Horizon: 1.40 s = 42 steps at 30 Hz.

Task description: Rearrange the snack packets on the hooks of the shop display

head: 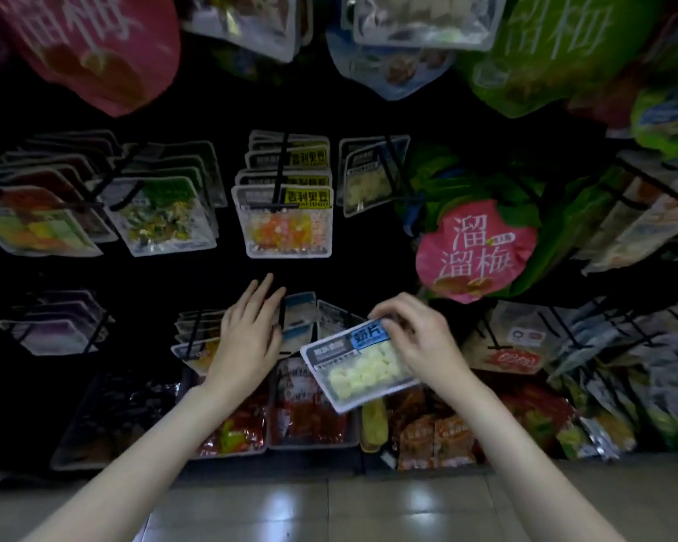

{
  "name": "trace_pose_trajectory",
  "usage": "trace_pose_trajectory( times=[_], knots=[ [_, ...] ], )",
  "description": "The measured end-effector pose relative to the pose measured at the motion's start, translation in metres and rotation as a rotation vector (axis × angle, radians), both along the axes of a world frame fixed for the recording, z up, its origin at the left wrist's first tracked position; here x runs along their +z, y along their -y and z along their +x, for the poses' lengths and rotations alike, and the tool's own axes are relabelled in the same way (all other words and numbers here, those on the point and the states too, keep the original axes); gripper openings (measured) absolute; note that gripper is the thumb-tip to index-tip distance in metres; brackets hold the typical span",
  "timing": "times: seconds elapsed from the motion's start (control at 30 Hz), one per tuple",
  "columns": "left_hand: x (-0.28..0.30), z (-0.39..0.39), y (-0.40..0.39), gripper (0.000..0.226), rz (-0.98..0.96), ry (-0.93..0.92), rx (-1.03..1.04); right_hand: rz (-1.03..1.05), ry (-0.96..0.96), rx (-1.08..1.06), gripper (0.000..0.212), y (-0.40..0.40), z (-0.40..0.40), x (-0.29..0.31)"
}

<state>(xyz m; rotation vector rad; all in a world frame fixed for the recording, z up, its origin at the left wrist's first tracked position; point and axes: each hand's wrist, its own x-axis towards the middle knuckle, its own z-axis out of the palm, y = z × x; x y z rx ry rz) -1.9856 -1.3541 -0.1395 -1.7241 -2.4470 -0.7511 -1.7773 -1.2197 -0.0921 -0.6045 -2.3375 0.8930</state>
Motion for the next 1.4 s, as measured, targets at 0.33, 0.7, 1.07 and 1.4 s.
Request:
trace_pose_trajectory(
  times=[0.33, 0.7, 1.07, 1.4],
  knots=[
    [-0.056, -0.023, 0.049, 0.058, -0.144, 0.212, 0.109, 0.006, 0.278, 0.053, 0.017, 0.031, -0.067, -0.095],
    [-0.037, -0.017, 0.031, 0.054, -0.079, 0.667, -0.034, -0.579, -0.001, -0.156, 0.024, 0.007, -0.068, -0.077],
    [0.006, 0.012, -0.007, 0.066, 0.112, 0.695, -0.186, -0.673, -0.088, -0.041, 0.048, 0.007, -0.027, -0.038],
    [0.077, 0.052, -0.071, 0.062, 0.298, 0.504, -0.28, 0.135, -0.186, -0.238, 0.044, -0.038, 0.003, 0.036]
  ],
)
